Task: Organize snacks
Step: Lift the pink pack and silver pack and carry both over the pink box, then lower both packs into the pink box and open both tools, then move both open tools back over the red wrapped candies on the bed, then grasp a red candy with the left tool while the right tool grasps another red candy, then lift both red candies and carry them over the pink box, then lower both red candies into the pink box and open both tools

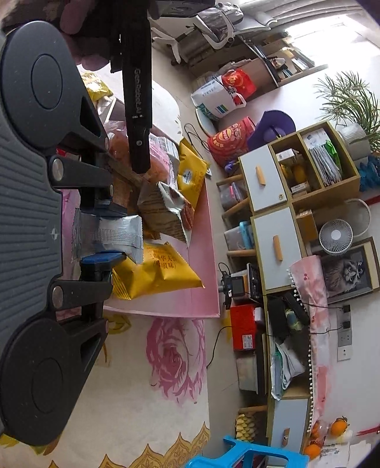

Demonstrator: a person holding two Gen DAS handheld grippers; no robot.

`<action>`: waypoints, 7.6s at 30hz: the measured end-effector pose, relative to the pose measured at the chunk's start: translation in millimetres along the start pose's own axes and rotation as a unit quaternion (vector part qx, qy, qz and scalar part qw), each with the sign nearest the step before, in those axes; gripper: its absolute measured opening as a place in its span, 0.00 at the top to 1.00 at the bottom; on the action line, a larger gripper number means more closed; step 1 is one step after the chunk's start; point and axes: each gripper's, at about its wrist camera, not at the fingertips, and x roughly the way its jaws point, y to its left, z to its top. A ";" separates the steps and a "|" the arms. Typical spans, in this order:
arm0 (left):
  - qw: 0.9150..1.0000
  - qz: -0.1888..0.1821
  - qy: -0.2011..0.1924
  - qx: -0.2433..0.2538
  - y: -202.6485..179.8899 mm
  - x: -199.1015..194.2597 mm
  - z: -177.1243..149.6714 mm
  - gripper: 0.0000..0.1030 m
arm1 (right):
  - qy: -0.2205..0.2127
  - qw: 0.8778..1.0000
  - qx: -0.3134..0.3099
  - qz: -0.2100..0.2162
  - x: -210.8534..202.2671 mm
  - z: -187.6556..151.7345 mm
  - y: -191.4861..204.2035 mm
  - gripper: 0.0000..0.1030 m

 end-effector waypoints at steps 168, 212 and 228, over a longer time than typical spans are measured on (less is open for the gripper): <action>0.990 -0.004 -0.025 0.136 -20.1 -69.9 -84.3 0.69 | 0.013 0.984 -0.179 0.011 -50.7 -80.7 47.1 0.57; 0.987 0.113 -0.031 0.112 12.3 -28.2 -19.6 0.64 | -0.027 0.996 -0.025 -0.081 24.7 -0.2 34.0 0.54; 0.983 0.100 -0.043 0.146 7.9 -55.7 -24.1 0.19 | -0.048 0.996 -0.034 -0.065 -1.6 4.4 40.2 0.19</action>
